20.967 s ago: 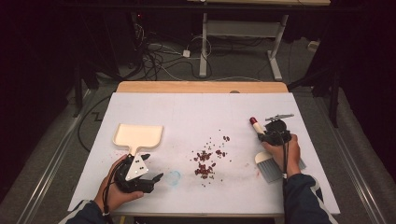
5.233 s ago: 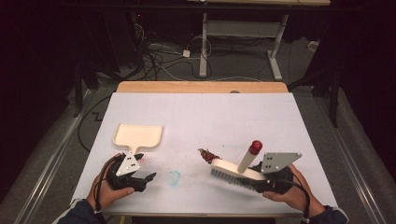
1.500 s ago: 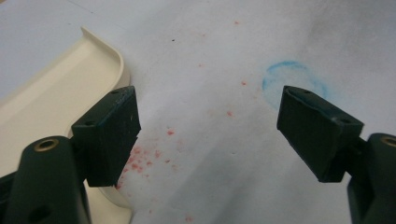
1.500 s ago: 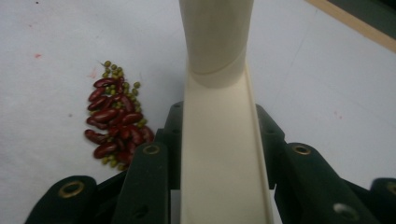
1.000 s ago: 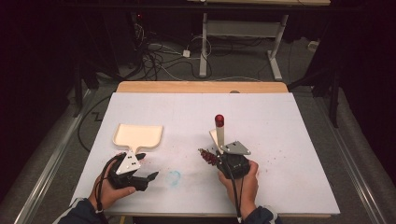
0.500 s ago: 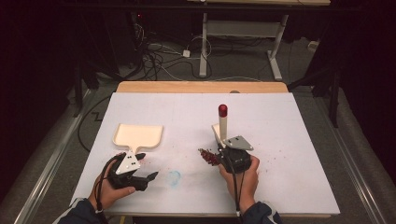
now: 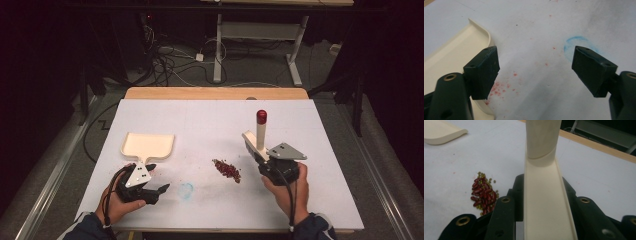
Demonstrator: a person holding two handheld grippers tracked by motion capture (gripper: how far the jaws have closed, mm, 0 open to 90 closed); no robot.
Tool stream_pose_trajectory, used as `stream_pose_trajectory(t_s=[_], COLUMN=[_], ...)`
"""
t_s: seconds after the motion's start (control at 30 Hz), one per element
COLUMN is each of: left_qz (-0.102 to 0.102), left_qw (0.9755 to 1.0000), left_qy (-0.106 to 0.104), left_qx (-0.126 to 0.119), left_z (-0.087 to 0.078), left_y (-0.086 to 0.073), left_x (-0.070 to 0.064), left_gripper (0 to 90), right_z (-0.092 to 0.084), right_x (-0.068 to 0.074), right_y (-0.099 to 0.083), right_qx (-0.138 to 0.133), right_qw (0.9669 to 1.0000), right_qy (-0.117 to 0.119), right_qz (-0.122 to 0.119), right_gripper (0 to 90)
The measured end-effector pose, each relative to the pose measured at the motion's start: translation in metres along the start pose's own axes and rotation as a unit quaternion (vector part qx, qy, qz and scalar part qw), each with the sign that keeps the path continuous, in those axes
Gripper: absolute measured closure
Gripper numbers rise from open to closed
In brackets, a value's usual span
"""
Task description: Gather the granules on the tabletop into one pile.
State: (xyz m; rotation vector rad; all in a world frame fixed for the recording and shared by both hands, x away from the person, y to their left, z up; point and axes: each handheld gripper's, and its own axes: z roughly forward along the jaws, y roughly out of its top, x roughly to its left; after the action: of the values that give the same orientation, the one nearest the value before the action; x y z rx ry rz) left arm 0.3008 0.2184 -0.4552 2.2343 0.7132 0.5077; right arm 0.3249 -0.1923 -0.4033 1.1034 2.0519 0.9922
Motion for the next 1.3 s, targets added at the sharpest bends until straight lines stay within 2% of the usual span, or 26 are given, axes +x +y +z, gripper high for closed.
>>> stream_pose_trajectory(t_s=[0.07, 0.2, 0.27, 0.33, 0.47, 0.57, 0.67, 0.73, 0.9, 1.07, 1.1, 1.2, 1.23, 1.3], left_qz=[-0.001, 0.000, 0.000, -0.001, -0.002, -0.003, 0.000, -0.001, -0.002, 0.004, 0.005, 0.007, 0.007, 0.008], left_qw=[1.0000, 1.0000, 1.0000, 1.0000, 1.0000, 1.0000, 1.0000, 0.9999, 0.9999, 0.9999, 0.9999, 0.9999, 0.9999, 0.9999], left_qy=[0.001, 0.003, 0.005, 0.005, 0.006, 0.007, 0.009, 0.010, 0.015, 0.013, 0.013, 0.010, 0.009, 0.008], left_qx=[0.001, 0.003, 0.002, 0.003, 0.005, 0.003, 0.001, -0.004, -0.006, -0.004, -0.003, 0.000, 0.001, 0.002], left_z=[0.001, 0.001, 0.001, 0.001, 0.000, -0.001, -0.002, -0.004, -0.005, -0.005, -0.004, -0.003, -0.003, -0.002], left_y=[0.000, 0.000, 0.000, 0.000, 0.000, 0.000, 0.001, 0.002, 0.001, 0.002, 0.002, 0.002, 0.002, 0.002], left_x=[0.001, 0.001, 0.001, 0.002, 0.003, 0.003, 0.003, 0.004, 0.005, 0.003, 0.003, 0.003, 0.003, 0.002], left_gripper=[21.4, 21.3, 21.3, 21.3, 21.3, 21.3, 21.2, 21.0, 21.0, 21.0, 21.0, 21.0, 21.0, 21.0], right_z=[-0.010, -0.025, -0.033, -0.041, -0.061, -0.066, -0.059, -0.053, -0.034, -0.014, -0.008, 0.004, 0.009, 0.017], right_x=[-0.013, -0.032, -0.041, -0.047, -0.053, -0.056, -0.061, -0.065, -0.080, -0.096, -0.102, -0.113, -0.118, -0.123], right_y=[-0.005, -0.011, -0.016, -0.019, -0.025, -0.029, -0.032, -0.034, -0.033, -0.029, -0.028, -0.025, -0.023, -0.021], right_qx=[-0.011, -0.006, -0.005, 0.007, 0.030, 0.051, 0.080, 0.084, 0.117, 0.132, 0.136, 0.148, 0.152, 0.158], right_qw=[0.9994, 0.9974, 0.9953, 0.9918, 0.9828, 0.9729, 0.9624, 0.9602, 0.9576, 0.9597, 0.9578, 0.9576, 0.9581, 0.9570], right_qy=[0.029, 0.068, 0.095, 0.127, 0.177, 0.219, 0.255, 0.264, 0.263, 0.248, 0.253, 0.246, 0.242, 0.243], right_qz=[-0.017, -0.022, -0.015, -0.016, -0.043, -0.055, -0.048, -0.036, -0.014, 0.006, 0.017, 0.023, 0.019, 0.020], right_gripper=[67.6, 67.6, 67.6, 67.6, 67.5, 67.4, 67.4, 67.4, 67.3, 66.8, 66.3, 62.7, 61.2, 59.8])
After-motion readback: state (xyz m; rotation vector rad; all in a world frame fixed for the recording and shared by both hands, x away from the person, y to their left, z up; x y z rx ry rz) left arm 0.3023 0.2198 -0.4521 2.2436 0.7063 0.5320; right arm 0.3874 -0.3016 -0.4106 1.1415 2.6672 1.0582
